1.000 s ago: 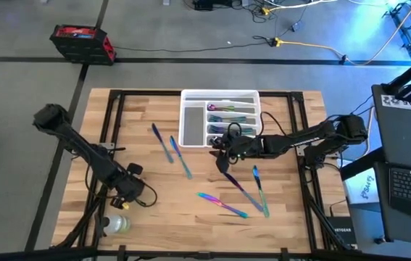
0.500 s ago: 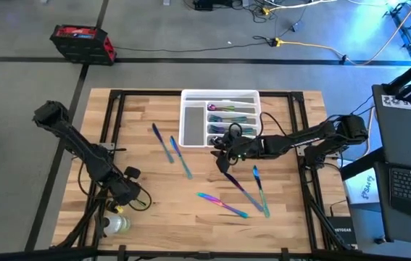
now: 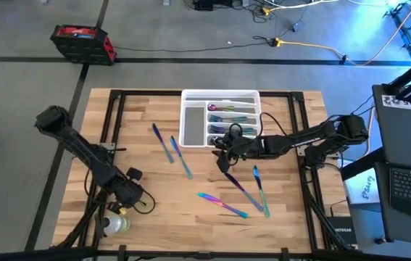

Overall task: Sort silverware
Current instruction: Put the blue spoon into the tray organizer

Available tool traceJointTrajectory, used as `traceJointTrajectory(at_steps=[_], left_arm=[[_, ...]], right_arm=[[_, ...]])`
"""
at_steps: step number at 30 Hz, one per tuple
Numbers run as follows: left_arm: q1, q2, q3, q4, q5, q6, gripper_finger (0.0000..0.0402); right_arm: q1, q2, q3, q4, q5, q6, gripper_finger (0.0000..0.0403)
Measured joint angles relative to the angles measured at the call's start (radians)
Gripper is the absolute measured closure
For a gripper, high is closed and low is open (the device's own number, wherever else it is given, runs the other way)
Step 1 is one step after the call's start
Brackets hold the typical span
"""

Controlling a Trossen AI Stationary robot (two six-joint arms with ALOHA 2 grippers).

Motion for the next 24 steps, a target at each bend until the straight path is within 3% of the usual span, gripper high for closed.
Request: traceJointTrajectory(at_steps=[4,10,17,20,24], left_arm=[[0.006,0.018,0.0,0.0,0.001,0.002,0.0329],[0.005,0.02,0.0,0.006,-0.008,0.019,0.0394],[0.062,0.025,0.028,-0.005,-0.018,-0.001,0.04],[0.113,0.028,0.076,0.03,-0.085,-0.016,0.0401],[0.193,0.026,0.147,0.036,-0.147,-0.031,0.0401]], right_arm=[[0.0,0.0,0.0,-0.024,0.0,-0.005,0.0276],[0.0,0.0,0.0,-0.053,0.0,-0.025,0.0276],[0.006,-0.014,0.0,-0.07,0.0,-0.094,0.0276],[0.006,-0.061,0.0,-0.115,0.0,-0.125,0.0276],[0.006,-0.184,0.0,-0.25,0.096,-0.173,0.0276]])
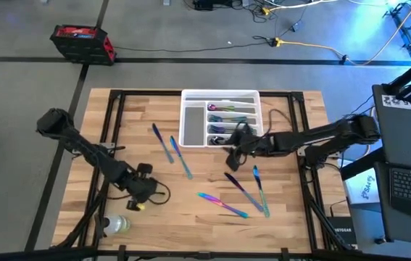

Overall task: Sort silverware
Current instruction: Put the blue spoon into the tray organizer

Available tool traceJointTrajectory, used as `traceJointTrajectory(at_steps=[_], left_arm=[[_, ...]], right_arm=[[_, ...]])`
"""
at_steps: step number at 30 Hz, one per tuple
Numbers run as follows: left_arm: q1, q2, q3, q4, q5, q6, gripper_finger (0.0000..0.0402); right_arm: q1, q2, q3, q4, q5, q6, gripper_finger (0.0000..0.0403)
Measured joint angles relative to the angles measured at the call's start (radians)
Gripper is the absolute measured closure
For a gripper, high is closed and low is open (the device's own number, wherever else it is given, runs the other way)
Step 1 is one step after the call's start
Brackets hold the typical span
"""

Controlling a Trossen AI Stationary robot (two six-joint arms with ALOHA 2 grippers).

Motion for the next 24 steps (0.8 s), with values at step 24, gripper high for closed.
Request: traceJointTrajectory(at_steps=[24], left_arm=[[0.807,0.569,0.839,0.211,0.179,0.63,0.0401]], right_arm=[[-0.004,-0.401,-0.001,-0.781,0.438,0.045,0.0276]])
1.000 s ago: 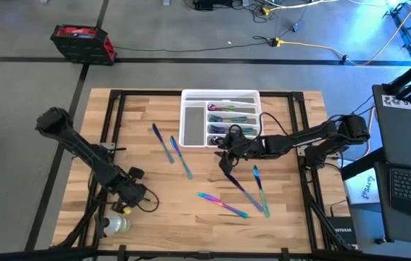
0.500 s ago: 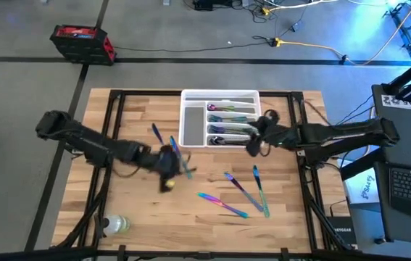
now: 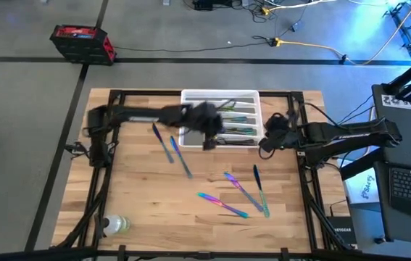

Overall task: Sort silverware
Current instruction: Put the blue spoon into the tray organizer, then put the blue table knife into the tray organizer

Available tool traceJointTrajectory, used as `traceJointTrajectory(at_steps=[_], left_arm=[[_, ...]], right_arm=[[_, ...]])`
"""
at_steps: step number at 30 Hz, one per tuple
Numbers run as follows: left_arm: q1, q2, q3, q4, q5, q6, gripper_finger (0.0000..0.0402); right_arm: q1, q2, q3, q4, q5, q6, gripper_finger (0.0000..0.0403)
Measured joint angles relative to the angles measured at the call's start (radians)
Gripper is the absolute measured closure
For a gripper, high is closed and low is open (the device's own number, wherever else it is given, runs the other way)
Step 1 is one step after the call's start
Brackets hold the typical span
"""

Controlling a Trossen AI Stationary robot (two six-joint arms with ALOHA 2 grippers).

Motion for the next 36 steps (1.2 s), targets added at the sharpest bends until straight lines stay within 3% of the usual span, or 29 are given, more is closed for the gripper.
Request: traceJointTrajectory(at_steps=[6,13,21,29,36], left_arm=[[0.139,0.24,0.368,-0.189,0.065,0.171,0.0401],[0.232,0.416,0.602,-0.313,0.077,0.362,0.0401],[0.315,0.509,0.635,-0.381,0.116,0.445,0.0401],[0.358,0.533,0.636,-0.334,0.193,0.39,0.0401],[0.355,0.533,0.636,-0.35,0.191,0.358,0.0357]], right_arm=[[-0.063,0.0,0.0,-0.022,-0.003,0.058,0.0276],[-0.212,0.001,0.0,-0.013,-0.03,0.059,0.0276],[-0.35,0.003,-0.002,0.019,-0.047,0.043,0.0276],[-0.424,0.003,-0.074,0.114,-0.122,0.008,0.0276],[-0.438,0.004,-0.133,0.12,-0.155,0.04,0.0276]])
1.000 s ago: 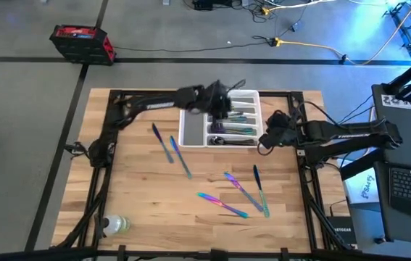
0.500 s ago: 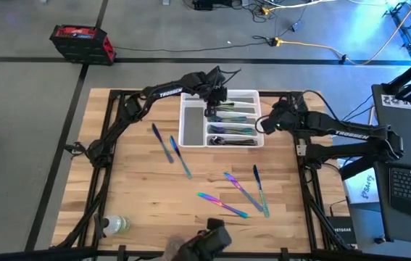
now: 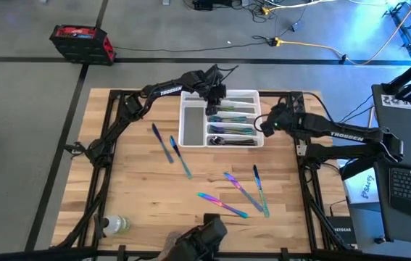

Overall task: Sort silverware
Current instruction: Put the blue table knife into the tray organizer

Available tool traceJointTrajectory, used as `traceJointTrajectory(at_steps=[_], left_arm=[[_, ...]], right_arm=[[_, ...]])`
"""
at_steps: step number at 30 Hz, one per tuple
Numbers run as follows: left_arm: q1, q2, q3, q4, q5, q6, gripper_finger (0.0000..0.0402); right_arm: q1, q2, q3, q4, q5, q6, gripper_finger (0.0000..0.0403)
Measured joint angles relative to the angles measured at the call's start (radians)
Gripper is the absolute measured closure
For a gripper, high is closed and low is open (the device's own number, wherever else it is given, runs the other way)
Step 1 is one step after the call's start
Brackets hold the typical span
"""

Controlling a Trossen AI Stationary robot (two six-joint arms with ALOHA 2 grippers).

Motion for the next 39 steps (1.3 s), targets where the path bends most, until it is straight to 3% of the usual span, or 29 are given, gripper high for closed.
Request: traceJointTrajectory(at_steps=[9,14,21,25,32,35,39], left_arm=[[0.002,-0.011,0.0,-0.068,0.023,-0.035,0.03],[-0.002,-0.062,0.0,-0.105,-0.107,0.014,0.0309],[-0.006,-0.122,-0.078,-0.146,-0.071,-0.131,0.0337],[-0.077,-0.21,-0.282,-0.034,-0.139,-0.18,0.0345],[-0.244,-0.52,-0.786,0.43,-0.207,-0.398,0.0353],[-0.349,-0.638,-0.999,0.659,-0.267,-0.506,0.0354],[-0.525,-0.731,-1.229,0.964,-0.295,-0.614,0.0354]], right_arm=[[0.001,0.0,-0.009,0.011,-0.008,0.009,0.0276],[0.012,-0.003,-0.009,0.112,0.014,0.008,0.0276],[0.118,-0.003,-0.009,0.243,0.094,-0.043,0.0276],[0.205,-0.003,-0.009,0.245,0.11,-0.043,0.0276],[0.359,-0.003,-0.036,0.304,0.024,-0.021,0.0276],[0.449,-0.003,-0.079,0.4,0.009,-0.002,0.0276],[0.577,-0.002,-0.185,0.652,-0.028,-0.017,0.0276]])
